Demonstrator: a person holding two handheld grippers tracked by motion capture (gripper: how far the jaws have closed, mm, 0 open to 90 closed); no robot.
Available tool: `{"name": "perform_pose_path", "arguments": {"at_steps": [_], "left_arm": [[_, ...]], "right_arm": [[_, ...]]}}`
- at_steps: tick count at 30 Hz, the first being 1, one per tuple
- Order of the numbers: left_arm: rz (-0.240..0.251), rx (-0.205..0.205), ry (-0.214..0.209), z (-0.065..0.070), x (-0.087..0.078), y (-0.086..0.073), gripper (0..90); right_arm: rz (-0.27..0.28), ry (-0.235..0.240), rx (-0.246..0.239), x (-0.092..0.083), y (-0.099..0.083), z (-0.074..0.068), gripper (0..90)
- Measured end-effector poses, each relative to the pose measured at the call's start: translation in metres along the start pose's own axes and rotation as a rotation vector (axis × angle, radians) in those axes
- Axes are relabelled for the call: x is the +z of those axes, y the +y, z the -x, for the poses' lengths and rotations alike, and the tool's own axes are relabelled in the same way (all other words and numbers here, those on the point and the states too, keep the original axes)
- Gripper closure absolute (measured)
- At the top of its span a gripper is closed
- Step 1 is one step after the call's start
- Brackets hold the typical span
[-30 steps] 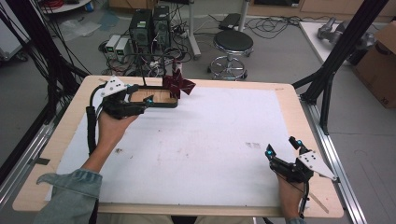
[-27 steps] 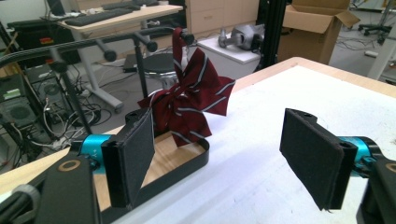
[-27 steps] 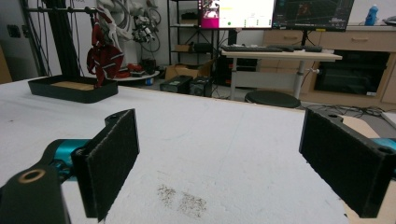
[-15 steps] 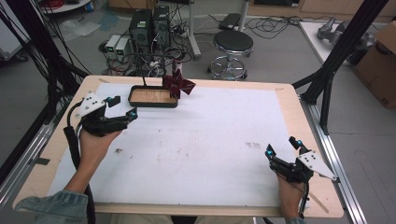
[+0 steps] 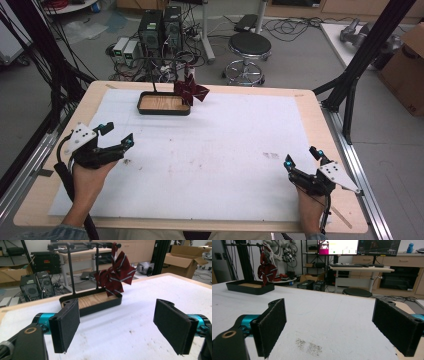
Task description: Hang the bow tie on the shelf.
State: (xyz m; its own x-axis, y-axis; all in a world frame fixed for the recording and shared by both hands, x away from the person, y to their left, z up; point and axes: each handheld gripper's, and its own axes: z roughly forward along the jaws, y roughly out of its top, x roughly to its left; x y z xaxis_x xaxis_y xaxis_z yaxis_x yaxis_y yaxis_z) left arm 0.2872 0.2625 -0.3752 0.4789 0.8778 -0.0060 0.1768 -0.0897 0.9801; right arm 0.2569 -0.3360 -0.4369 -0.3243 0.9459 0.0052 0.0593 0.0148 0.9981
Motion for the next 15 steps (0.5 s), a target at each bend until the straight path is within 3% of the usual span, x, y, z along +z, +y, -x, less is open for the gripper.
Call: {"name": "perform_pose_path", "arguments": {"at_steps": [8,15], "left_arm": [[-0.056,-0.012,0.024,0.001,0.0,-0.028,20.4],[-0.07,-0.012,0.025,0.002,0.001,-0.033,20.4]], "right_arm": [[-0.002,0.0,-0.003,0.0,0.0,0.0,11.2],[-0.005,0.001,-0.002,0.0,0.0,0.0,11.2]]}}
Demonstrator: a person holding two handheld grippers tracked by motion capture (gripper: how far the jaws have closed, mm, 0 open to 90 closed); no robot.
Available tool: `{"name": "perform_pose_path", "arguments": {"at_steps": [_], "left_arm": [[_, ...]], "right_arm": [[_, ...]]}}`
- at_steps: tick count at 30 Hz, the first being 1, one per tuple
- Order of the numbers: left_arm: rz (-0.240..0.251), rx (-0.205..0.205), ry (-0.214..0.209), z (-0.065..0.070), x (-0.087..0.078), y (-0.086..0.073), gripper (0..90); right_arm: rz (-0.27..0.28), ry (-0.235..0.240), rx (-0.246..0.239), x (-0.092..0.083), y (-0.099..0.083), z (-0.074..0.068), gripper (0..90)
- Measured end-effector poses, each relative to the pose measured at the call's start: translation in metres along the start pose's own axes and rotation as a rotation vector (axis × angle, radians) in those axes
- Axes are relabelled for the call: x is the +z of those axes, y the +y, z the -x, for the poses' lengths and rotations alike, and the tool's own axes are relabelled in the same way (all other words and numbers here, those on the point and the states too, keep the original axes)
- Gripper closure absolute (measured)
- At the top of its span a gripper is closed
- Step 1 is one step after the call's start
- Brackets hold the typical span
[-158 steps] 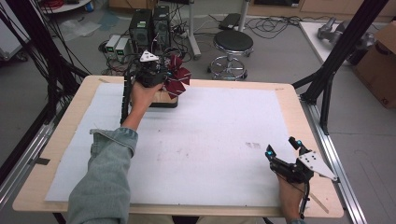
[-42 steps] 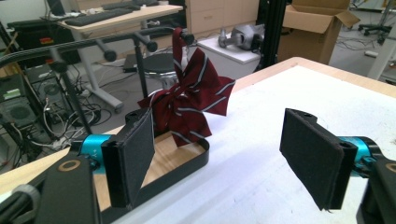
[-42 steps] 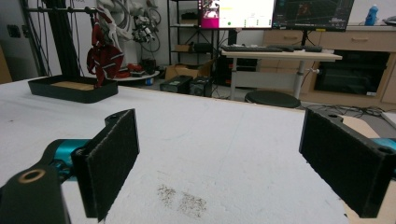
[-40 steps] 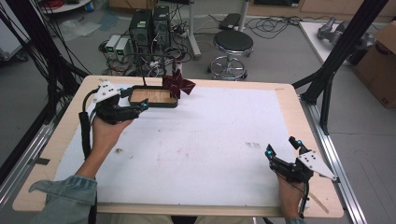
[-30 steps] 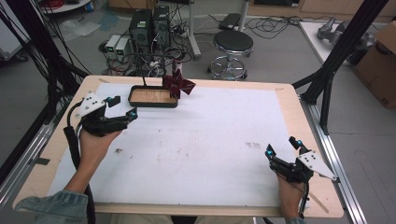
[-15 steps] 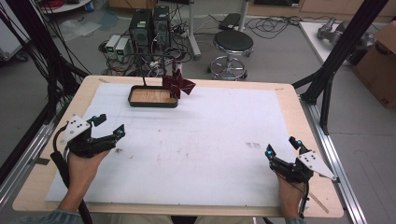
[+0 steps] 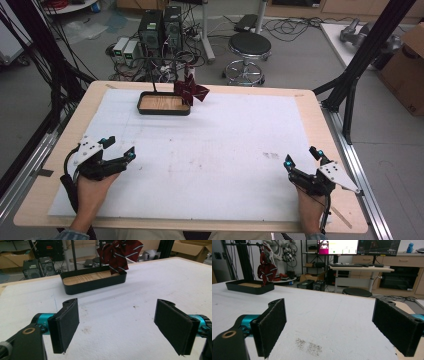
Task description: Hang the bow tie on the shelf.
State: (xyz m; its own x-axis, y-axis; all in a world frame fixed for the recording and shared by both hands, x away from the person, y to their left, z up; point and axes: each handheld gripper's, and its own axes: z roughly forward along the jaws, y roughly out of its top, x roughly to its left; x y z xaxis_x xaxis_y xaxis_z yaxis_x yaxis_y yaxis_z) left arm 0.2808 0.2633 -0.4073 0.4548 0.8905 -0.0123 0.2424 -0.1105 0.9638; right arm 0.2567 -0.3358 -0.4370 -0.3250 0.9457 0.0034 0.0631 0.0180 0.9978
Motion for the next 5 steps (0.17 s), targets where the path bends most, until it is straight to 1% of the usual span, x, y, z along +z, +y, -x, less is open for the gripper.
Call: {"name": "perform_pose_path", "arguments": {"at_steps": [5], "left_arm": [[0.004,0.001,0.002,0.0004,-0.0007,0.0,20.4]], "right_arm": [[0.004,0.0,-0.005,0.0002,0.0001,0.0002,11.2]]}}
